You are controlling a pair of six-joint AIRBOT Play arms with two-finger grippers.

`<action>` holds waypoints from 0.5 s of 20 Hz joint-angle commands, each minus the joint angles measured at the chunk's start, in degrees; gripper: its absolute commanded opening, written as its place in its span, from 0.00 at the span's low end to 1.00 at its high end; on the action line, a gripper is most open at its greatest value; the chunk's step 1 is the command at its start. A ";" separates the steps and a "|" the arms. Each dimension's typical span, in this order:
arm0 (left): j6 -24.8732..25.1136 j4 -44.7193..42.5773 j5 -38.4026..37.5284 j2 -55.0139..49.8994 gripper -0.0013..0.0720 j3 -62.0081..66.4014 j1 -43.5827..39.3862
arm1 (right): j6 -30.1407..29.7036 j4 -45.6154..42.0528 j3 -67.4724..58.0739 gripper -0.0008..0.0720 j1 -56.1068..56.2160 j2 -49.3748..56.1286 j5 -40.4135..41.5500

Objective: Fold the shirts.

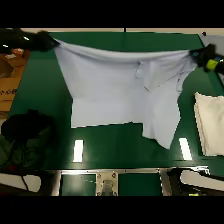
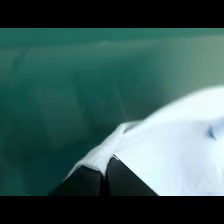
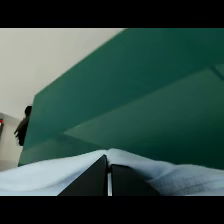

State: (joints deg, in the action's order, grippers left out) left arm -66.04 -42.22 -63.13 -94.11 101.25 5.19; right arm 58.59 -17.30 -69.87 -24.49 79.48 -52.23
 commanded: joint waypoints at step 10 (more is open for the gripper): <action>-10.32 -3.61 -17.18 -14.34 0.73 3.43 -0.76 | 0.11 -1.42 -0.46 0.26 -9.38 18.25 -14.49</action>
State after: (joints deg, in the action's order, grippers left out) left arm -70.76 -43.88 -68.88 -107.66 102.69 1.67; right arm 57.93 -18.37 -70.00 -28.84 96.90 -57.84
